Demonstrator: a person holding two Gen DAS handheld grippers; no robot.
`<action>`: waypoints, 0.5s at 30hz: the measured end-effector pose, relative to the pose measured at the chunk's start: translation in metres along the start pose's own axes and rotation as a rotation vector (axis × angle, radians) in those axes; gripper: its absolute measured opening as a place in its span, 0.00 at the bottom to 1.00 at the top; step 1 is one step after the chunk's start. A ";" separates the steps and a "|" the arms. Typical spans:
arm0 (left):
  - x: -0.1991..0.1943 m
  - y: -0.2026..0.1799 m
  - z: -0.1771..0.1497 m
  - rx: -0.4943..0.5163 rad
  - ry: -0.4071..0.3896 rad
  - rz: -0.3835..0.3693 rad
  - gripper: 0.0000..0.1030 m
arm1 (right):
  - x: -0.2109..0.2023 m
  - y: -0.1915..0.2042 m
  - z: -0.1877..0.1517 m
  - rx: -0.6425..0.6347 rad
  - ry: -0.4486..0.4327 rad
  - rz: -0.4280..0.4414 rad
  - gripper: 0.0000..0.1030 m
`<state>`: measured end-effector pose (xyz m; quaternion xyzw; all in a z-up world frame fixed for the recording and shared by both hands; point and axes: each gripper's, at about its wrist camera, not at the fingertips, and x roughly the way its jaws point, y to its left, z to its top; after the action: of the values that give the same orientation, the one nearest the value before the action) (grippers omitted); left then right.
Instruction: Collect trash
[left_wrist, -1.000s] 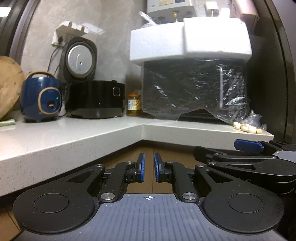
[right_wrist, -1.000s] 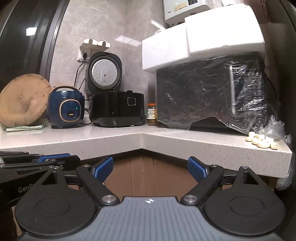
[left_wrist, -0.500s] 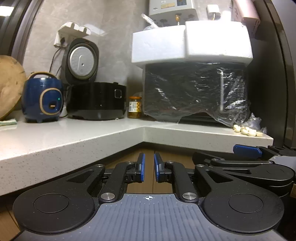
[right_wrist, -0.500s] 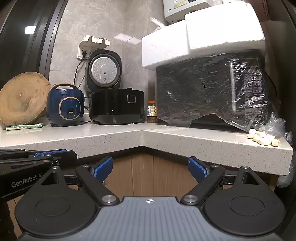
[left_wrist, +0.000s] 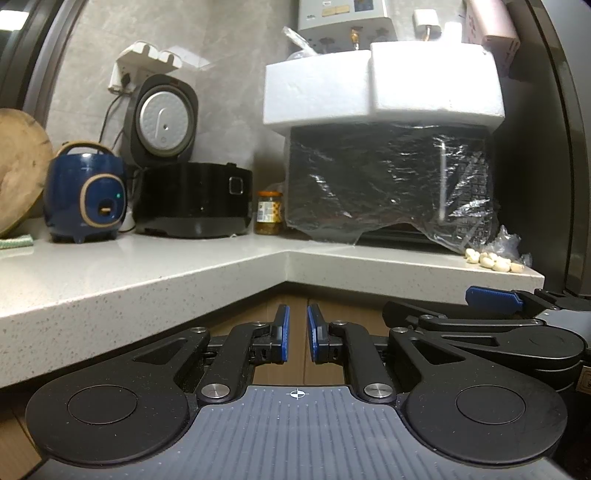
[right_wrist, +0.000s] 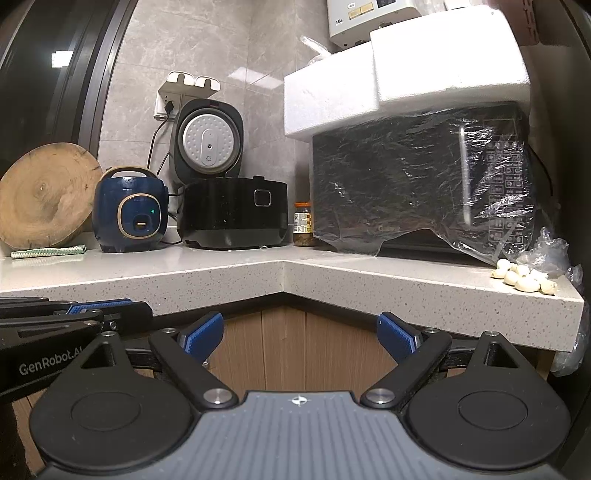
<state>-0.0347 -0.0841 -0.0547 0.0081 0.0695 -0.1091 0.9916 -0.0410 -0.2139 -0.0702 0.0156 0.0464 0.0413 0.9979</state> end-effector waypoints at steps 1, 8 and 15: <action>0.000 0.000 0.000 -0.001 0.001 0.000 0.13 | 0.000 0.000 0.000 0.001 0.001 0.000 0.88; -0.001 0.001 0.000 -0.003 -0.001 0.001 0.13 | 0.000 0.000 0.000 0.001 0.003 0.002 0.89; -0.001 0.001 0.000 -0.004 -0.001 0.002 0.13 | 0.000 0.000 0.000 0.001 0.004 0.002 0.89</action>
<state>-0.0351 -0.0833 -0.0546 0.0063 0.0690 -0.1080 0.9917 -0.0407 -0.2139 -0.0702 0.0160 0.0484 0.0421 0.9978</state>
